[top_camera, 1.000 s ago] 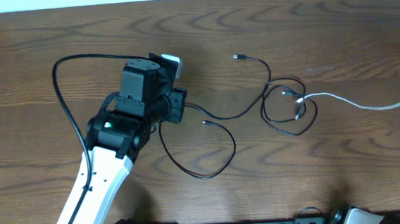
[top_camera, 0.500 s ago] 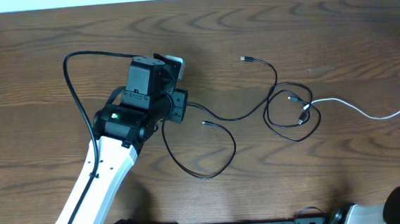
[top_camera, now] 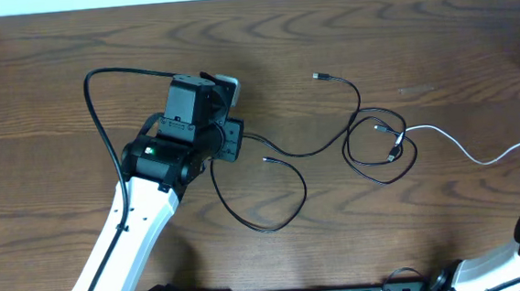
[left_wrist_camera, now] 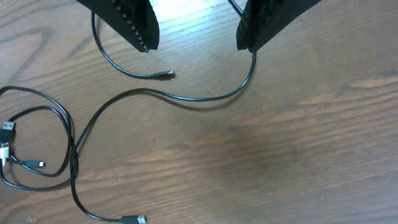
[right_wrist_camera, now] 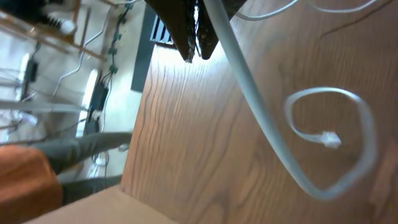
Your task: Untangle cables
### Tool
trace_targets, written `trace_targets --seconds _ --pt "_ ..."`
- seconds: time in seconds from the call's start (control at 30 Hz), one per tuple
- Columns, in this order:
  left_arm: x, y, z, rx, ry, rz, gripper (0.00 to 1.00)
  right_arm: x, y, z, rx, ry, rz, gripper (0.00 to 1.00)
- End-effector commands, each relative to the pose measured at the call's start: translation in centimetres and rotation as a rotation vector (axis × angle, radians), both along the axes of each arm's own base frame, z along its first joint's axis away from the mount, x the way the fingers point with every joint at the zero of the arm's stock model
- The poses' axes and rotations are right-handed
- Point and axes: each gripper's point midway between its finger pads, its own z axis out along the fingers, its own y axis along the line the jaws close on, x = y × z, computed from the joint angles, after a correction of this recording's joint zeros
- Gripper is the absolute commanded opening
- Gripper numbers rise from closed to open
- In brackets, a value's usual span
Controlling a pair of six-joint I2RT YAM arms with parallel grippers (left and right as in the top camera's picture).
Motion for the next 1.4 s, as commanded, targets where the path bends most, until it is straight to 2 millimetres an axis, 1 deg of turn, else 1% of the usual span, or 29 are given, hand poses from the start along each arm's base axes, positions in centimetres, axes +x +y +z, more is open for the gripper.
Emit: trace_targets --seconds 0.0,0.1,0.17,0.23,0.43,0.53,0.63,0.7,0.8,0.97,1.07,1.13,1.23,1.37 --pt "0.1 0.2 0.0 -0.012 0.011 0.034 0.47 -2.0 -0.8 0.7 -0.001 -0.054 -0.085 0.01" --pt "0.0 0.2 0.0 -0.039 0.030 0.077 0.47 -4.0 -1.9 1.1 0.005 -0.083 -0.143 0.01" --pt "-0.1 0.0 0.0 -0.061 0.041 0.081 0.47 -5.6 -2.7 1.2 0.014 -0.102 -0.199 0.01" --pt "-0.3 -0.5 0.1 -0.083 0.051 0.064 0.47 -6.6 -3.5 0.8 0.051 -0.148 -0.235 0.01" --pt "-0.3 -0.5 0.1 -0.084 0.051 0.062 0.47 -9.6 -5.8 0.0 0.146 -0.335 -0.362 0.01" --pt "-0.3 -0.5 0.1 -0.084 0.051 0.062 0.47 -10.7 -6.9 -0.5 0.205 -0.444 -0.381 0.01" --pt "-0.3 -0.5 0.1 -0.084 0.051 0.062 0.47 -11.3 -7.9 -1.6 0.252 -0.472 -0.399 0.01" --pt "-0.3 -0.5 0.1 -0.082 0.049 0.059 0.47 -11.0 -8.5 -2.8 0.283 -0.461 -0.387 0.01" --pt "-0.3 -0.5 0.1 -0.081 0.046 0.056 0.47 -9.7 -9.0 -4.3 0.329 -0.450 -0.342 0.01" --pt "-0.3 -0.5 0.1 -0.081 0.046 0.056 0.47 -8.0 -10.0 -6.0 0.351 -0.421 -0.282 0.01" --pt "-0.3 -0.5 0.1 -0.081 0.046 0.056 0.47 -7.2 -10.6 -6.2 0.338 -0.424 -0.237 0.01" --pt "-0.3 -0.5 0.1 -0.081 0.046 0.056 0.47 -6.3 -10.9 -6.0 0.333 -0.448 -0.186 0.01" --pt "-0.3 -0.5 0.1 -0.081 0.046 0.056 0.47 -5.5 -11.4 -5.8 0.313 -0.464 -0.144 0.01" --pt "-0.3 -0.5 0.1 -0.081 0.046 0.056 0.47 -5.3 -12.1 -5.6 0.280 -0.466 -0.139 0.01"
